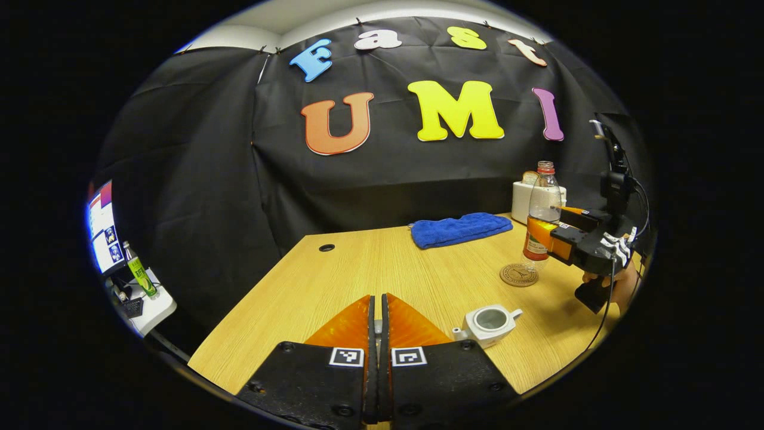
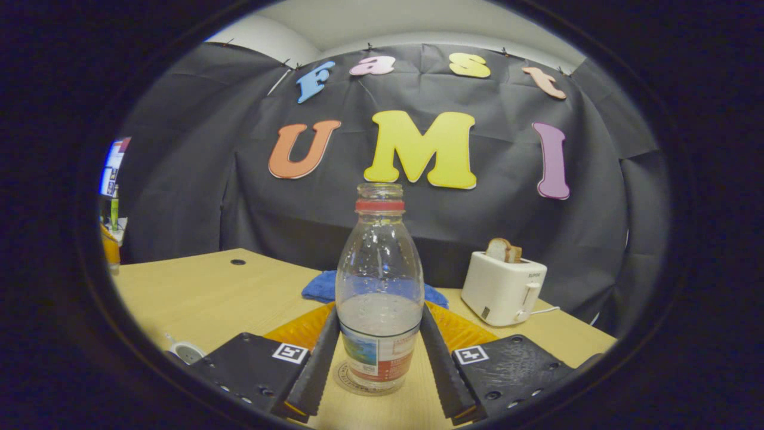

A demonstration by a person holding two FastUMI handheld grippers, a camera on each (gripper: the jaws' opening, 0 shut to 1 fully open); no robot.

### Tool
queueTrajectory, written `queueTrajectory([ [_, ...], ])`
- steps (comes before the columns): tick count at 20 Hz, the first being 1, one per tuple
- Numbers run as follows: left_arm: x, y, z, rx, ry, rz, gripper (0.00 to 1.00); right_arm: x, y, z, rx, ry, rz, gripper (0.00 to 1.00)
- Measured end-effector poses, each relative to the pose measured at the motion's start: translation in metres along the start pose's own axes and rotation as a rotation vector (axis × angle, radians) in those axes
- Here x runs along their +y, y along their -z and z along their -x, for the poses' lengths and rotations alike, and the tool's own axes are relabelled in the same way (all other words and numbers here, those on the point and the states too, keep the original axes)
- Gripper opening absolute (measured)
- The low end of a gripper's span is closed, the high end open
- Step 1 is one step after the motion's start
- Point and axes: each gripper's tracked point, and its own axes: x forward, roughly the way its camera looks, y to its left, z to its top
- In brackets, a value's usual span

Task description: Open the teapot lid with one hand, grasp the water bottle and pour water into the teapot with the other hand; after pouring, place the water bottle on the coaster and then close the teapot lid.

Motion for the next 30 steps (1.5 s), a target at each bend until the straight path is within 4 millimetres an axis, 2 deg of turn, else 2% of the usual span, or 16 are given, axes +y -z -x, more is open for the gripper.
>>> queueTrajectory([
  [3,-0.003,0.001,-0.001,0.004,0.002,0.0,0.03,0.005,0.008,-0.006,0.022,-0.009,-0.005,0.76],
  [4,-0.003,0.002,-0.002,0.006,0.002,-0.001,0.03,0.005,0.008,-0.007,0.025,-0.007,-0.011,0.74],
  [9,-0.003,0.009,-0.007,0.028,-0.005,0.001,0.03,0.0,0.02,-0.015,0.063,0.006,-0.032,0.75],
  [10,-0.003,0.009,-0.008,0.03,-0.005,0.002,0.03,-0.001,0.021,-0.016,0.062,0.006,-0.036,0.74],
  [16,-0.006,0.006,-0.005,0.023,0.001,0.0,0.03,0.003,0.019,-0.017,0.062,-0.001,-0.032,0.8],
  [17,-0.006,0.007,-0.006,0.023,0.002,-0.001,0.03,0.003,0.02,-0.017,0.063,-0.003,-0.029,0.77],
  [19,-0.006,0.008,-0.006,0.025,0.001,-0.003,0.03,0.004,0.021,-0.017,0.07,-0.004,-0.019,0.85],
  [21,-0.006,0.009,-0.006,0.025,0.0,-0.001,0.03,0.002,0.02,-0.018,0.066,0.005,-0.009,0.86],
  [23,-0.006,0.007,-0.006,0.025,-0.001,-0.001,0.03,0.001,0.019,-0.017,0.063,0.007,-0.011,0.94],
  [26,-0.006,0.008,-0.006,0.024,-0.002,-0.002,0.03,0.002,0.014,-0.015,0.05,0.004,-0.018,0.87],
  [27,-0.007,0.007,-0.006,0.023,-0.001,-0.002,0.03,0.001,0.011,-0.013,0.039,0.003,-0.019,0.96],
  [30,-0.011,0.005,-0.006,0.016,0.014,0.001,0.03,-0.005,-0.002,-0.006,0.003,0.01,-0.027,0.95],
])
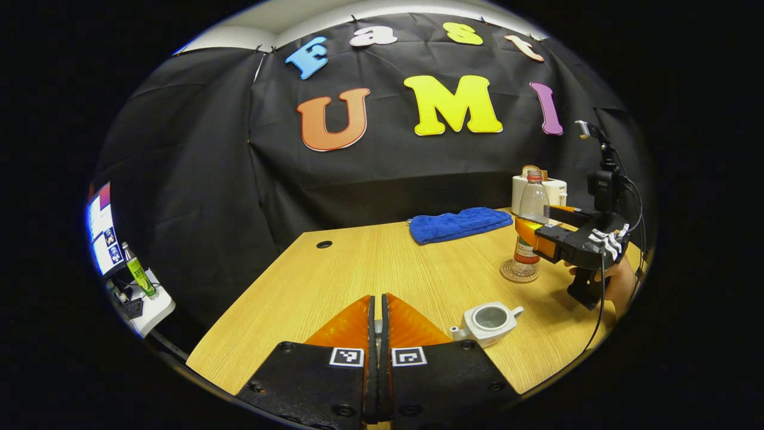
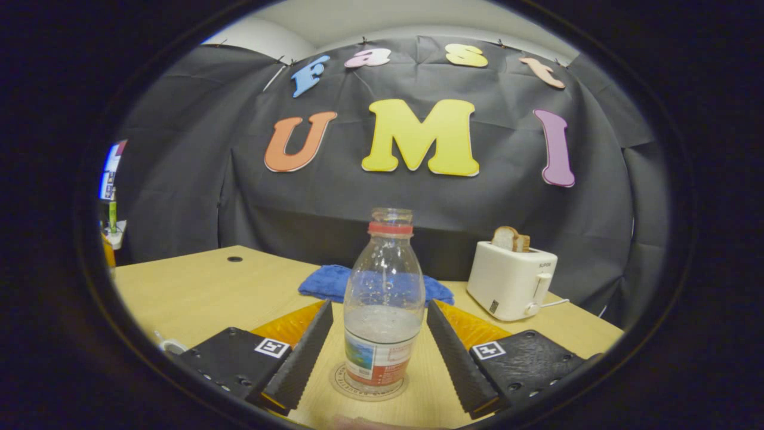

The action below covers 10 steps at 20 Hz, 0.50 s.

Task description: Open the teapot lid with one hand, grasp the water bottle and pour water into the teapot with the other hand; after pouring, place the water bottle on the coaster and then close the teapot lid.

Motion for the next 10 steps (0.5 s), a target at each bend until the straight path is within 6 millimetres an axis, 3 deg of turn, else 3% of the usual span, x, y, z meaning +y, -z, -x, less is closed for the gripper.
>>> queueTrajectory([
  [3,-0.012,-0.002,0.0,-0.009,0.049,0.027,0.03,-0.007,-0.01,0.015,-0.021,0.004,-0.005,0.94],
  [6,-0.021,-0.006,0.001,-0.024,0.064,0.039,0.03,-0.006,-0.018,0.043,-0.043,-0.043,-0.005,0.98],
  [7,-0.023,-0.008,0.0,-0.033,0.065,0.046,0.03,-0.01,-0.022,0.054,-0.061,-0.046,0.006,0.95],
  [10,-0.049,-0.01,-0.004,-0.05,0.132,0.074,0.03,-0.021,-0.029,0.084,-0.111,-0.035,0.063,0.94],
])
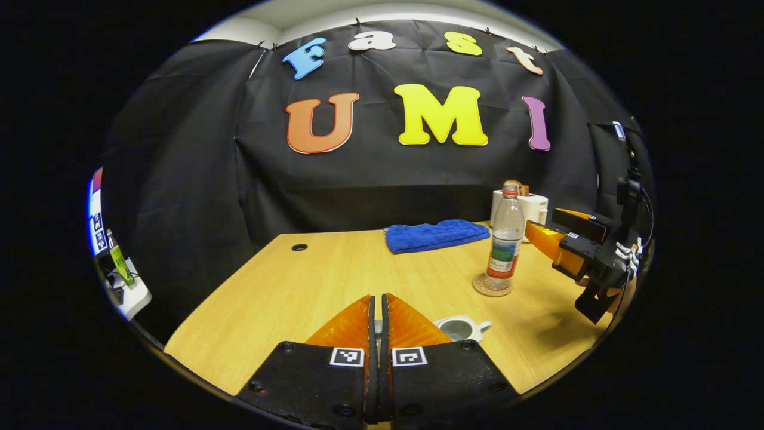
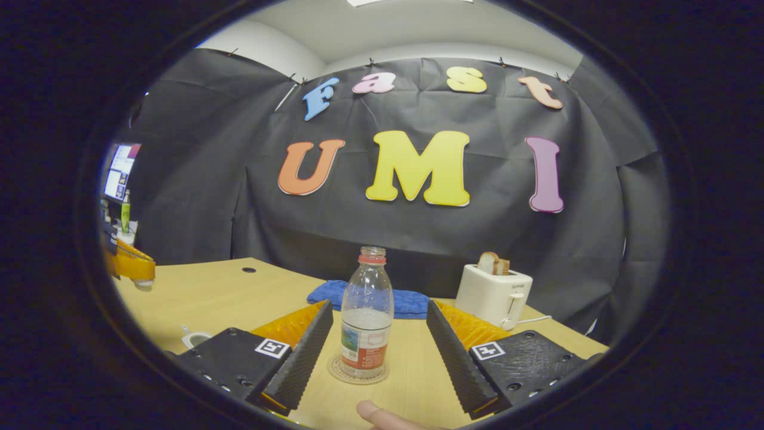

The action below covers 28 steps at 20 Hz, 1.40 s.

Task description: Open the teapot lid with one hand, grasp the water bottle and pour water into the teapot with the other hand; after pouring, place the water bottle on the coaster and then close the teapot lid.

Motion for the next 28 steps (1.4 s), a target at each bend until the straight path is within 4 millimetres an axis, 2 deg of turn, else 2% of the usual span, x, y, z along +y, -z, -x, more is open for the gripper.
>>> queueTrajectory([
  [4,-0.026,0.0,-0.011,-0.028,0.057,0.009,0.03,0.0,-0.002,0.036,-0.044,-0.038,0.019,0.95],
  [7,-0.041,0.002,-0.021,-0.052,0.077,0.004,0.03,-0.011,-0.003,0.056,-0.069,-0.042,0.014,0.95],
  [10,-0.053,0.018,-0.035,-0.031,0.103,0.018,0.03,-0.023,0.002,0.069,-0.078,-0.04,-0.005,0.95],
  [14,-0.063,0.017,-0.046,-0.073,0.114,0.093,0.03,-0.04,0.011,0.074,-0.079,-0.025,-0.039,0.95],
  [15,-0.064,0.02,-0.049,-0.074,0.107,0.088,0.03,-0.043,0.012,0.076,-0.084,-0.02,-0.044,0.98],
  [17,-0.064,0.028,-0.054,-0.061,0.102,0.087,0.03,-0.05,0.015,0.077,-0.085,-0.014,-0.063,0.95],
  [20,-0.069,0.034,-0.055,-0.056,0.108,0.084,0.03,-0.061,0.022,0.076,-0.071,0.001,-0.078,0.95],
  [21,-0.068,0.037,-0.055,-0.049,0.101,0.066,0.03,-0.064,0.023,0.076,-0.07,0.006,-0.084,0.98],
  [25,-0.071,0.044,-0.057,-0.039,0.084,0.031,0.03,-0.066,0.025,0.075,-0.061,0.012,-0.09,0.95],
  [27,-0.071,0.044,-0.057,-0.035,0.084,0.03,0.03,-0.063,0.024,0.076,-0.062,0.005,-0.084,0.98],
  [28,-0.071,0.045,-0.058,-0.033,0.085,0.036,0.03,-0.063,0.024,0.076,-0.061,0.005,-0.078,0.95],
])
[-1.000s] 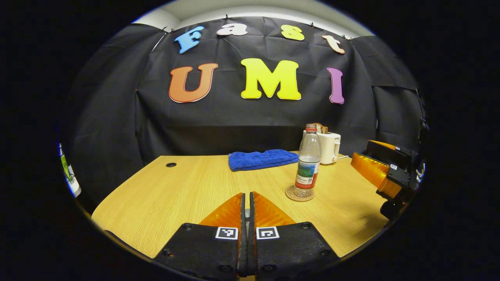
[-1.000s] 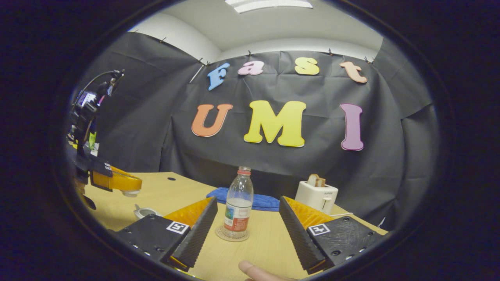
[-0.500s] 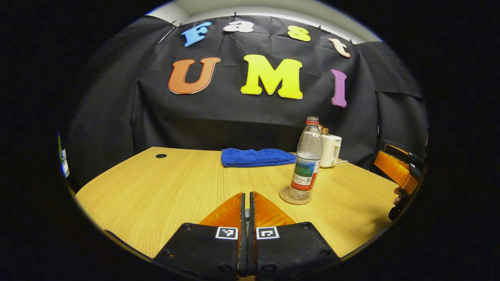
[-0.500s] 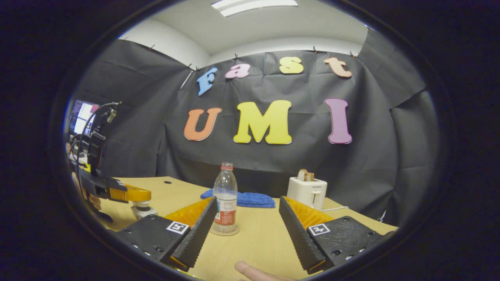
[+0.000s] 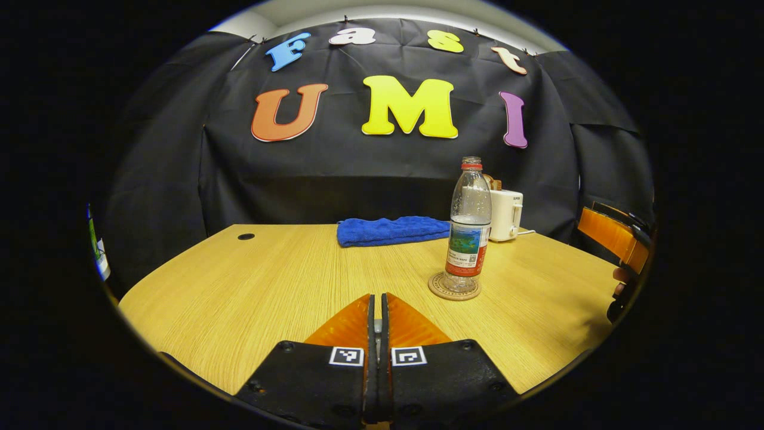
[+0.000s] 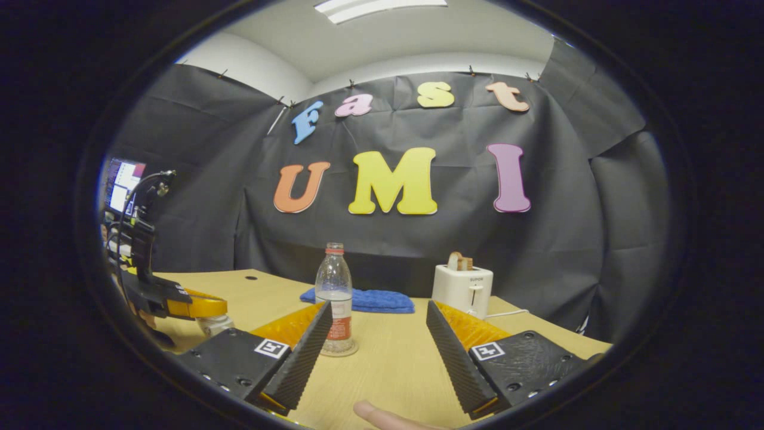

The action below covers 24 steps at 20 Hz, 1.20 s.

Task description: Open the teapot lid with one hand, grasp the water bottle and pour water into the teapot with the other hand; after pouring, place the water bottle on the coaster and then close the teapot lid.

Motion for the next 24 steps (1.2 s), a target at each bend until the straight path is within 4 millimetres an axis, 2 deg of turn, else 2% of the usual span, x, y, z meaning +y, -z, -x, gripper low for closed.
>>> queueTrajectory([
  [1,-0.001,0.0,0.001,0.003,0.002,0.004,0.04,0.0,0.001,0.0,0.003,0.0,0.005,0.95],
  [2,-0.002,-0.001,0.001,0.006,0.009,0.009,0.0,0.0,0.002,-0.001,0.006,-0.001,0.01,0.95],
  [3,-0.004,-0.002,0.002,0.007,0.013,0.014,0.07,0.001,0.002,0.0,0.007,0.0,0.013,0.95],
  [4,-0.003,-0.003,0.002,0.009,0.011,0.015,0.08,-0.001,0.001,0.001,0.006,0.002,0.016,0.98],
  [6,-0.001,-0.005,0.002,0.01,-0.008,0.018,0.16,-0.005,0.0,0.002,0.009,0.017,0.022,0.95],
  [7,0.001,-0.007,0.005,0.017,-0.025,0.009,0.36,-0.008,-0.001,0.002,0.018,0.031,0.024,0.98],
  [9,0.002,-0.014,0.012,0.019,-0.056,-0.018,0.51,-0.012,-0.004,0.006,0.043,0.061,0.032,0.98],
  [10,0.003,-0.021,0.016,0.015,-0.074,-0.036,0.55,-0.012,-0.008,0.008,0.049,0.068,0.034,0.95],
  [11,0.004,-0.027,0.02,0.009,-0.093,-0.056,0.67,-0.011,-0.012,0.01,0.058,0.074,0.035,0.95],
  [13,0.004,-0.043,0.032,-0.013,-0.127,-0.095,0.74,-0.01,-0.02,0.017,0.073,0.083,0.031,0.95],
  [14,0.003,-0.052,0.041,-0.03,-0.141,-0.108,0.76,-0.005,-0.024,0.021,0.078,0.075,0.027,0.98],
  [15,0.003,-0.06,0.048,-0.044,-0.153,-0.114,0.88,-0.003,-0.029,0.025,0.085,0.075,0.027,0.95],
  [17,-0.001,-0.076,0.065,-0.067,-0.161,-0.112,0.98,-0.003,-0.038,0.035,0.105,0.087,0.032,0.98],
  [18,0.001,-0.083,0.074,-0.075,-0.172,-0.102,0.99,-0.005,-0.039,0.04,0.13,0.105,0.035,0.95],
  [21,0.003,-0.093,0.098,-0.075,-0.196,-0.078,0.99,-0.006,-0.047,0.06,0.201,0.135,0.037,0.98],
  [23,0.005,-0.098,0.112,-0.076,-0.209,-0.059,0.99,-0.009,-0.061,0.074,0.199,0.159,0.032,0.95],
  [24,0.005,-0.101,0.118,-0.085,-0.213,-0.05,0.99,-0.012,-0.068,0.079,0.191,0.174,0.025,0.98],
])
